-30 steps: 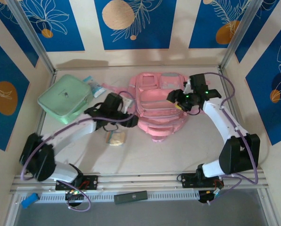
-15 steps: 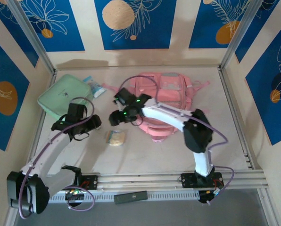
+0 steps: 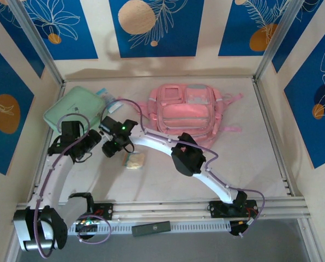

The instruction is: Pack the student bag

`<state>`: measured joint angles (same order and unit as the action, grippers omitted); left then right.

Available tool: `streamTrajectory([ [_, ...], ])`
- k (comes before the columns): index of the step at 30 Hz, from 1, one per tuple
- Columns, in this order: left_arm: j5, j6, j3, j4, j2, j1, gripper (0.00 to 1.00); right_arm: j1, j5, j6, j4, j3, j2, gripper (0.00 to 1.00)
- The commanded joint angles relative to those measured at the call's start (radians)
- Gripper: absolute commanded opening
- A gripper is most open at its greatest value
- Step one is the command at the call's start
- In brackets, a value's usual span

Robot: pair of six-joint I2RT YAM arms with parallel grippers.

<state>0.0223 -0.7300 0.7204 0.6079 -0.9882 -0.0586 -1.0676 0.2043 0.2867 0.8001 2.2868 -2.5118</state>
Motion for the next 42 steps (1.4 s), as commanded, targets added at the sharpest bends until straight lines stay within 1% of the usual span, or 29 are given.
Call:
streamTrajectory([
  [1,-0.029,-0.04,-0.024,0.006,0.018,-0.03,0.85,0.003,0.046,-0.05,0.055,0.049,-0.037,0.67],
  [7,-0.072,-0.046,-0.028,0.008,0.015,-0.038,0.86,-0.005,0.044,-0.089,0.059,0.083,-0.088,0.63],
  [12,-0.068,-0.044,-0.03,0.009,0.023,-0.038,0.87,-0.012,0.068,-0.104,0.07,0.109,-0.125,0.56],
  [14,-0.064,-0.045,-0.034,0.003,0.024,-0.04,0.87,-0.012,0.078,-0.103,0.074,0.12,-0.127,0.5],
  [17,-0.05,-0.049,-0.034,-0.004,0.026,-0.038,0.87,-0.011,0.091,-0.106,0.076,0.142,-0.124,0.44],
  [20,-0.038,-0.045,-0.031,-0.008,0.035,-0.039,0.87,-0.009,0.079,-0.106,0.088,0.166,-0.109,0.36],
  [23,-0.039,-0.032,-0.02,-0.003,0.045,-0.039,0.87,-0.009,0.06,-0.1,0.088,0.15,-0.062,0.31],
  [25,-0.033,-0.026,-0.013,-0.003,0.048,-0.039,0.87,-0.004,0.031,-0.078,0.084,0.11,-0.01,0.29],
  [28,-0.016,0.002,0.022,0.001,0.048,-0.039,0.87,0.011,-0.015,-0.026,0.022,-0.044,0.122,0.26],
  [31,0.037,0.049,0.05,-0.021,0.051,-0.038,0.87,0.041,-0.063,0.034,-0.049,-0.253,0.292,0.24],
  [34,0.094,0.089,0.077,-0.052,0.052,-0.035,0.82,0.086,-0.091,0.106,-0.111,-0.472,0.487,0.22],
  [36,0.145,0.123,0.099,-0.088,0.047,-0.013,0.77,0.138,-0.12,0.173,-0.141,-0.614,0.624,0.21],
  [37,0.143,0.135,0.114,-0.092,0.039,0.009,0.76,0.167,-0.137,0.205,-0.144,-0.674,0.677,0.2],
  [39,0.106,0.183,0.155,-0.104,0.015,0.099,0.76,0.232,-0.154,0.263,-0.131,-0.779,0.795,0.18],
  [41,0.06,0.244,0.209,-0.118,-0.038,0.22,0.76,0.309,-0.167,0.305,-0.1,-0.89,0.914,0.17],
  [42,0.064,0.273,0.228,-0.132,-0.067,0.269,0.76,0.348,-0.176,0.322,-0.08,-0.928,0.962,0.17],
])
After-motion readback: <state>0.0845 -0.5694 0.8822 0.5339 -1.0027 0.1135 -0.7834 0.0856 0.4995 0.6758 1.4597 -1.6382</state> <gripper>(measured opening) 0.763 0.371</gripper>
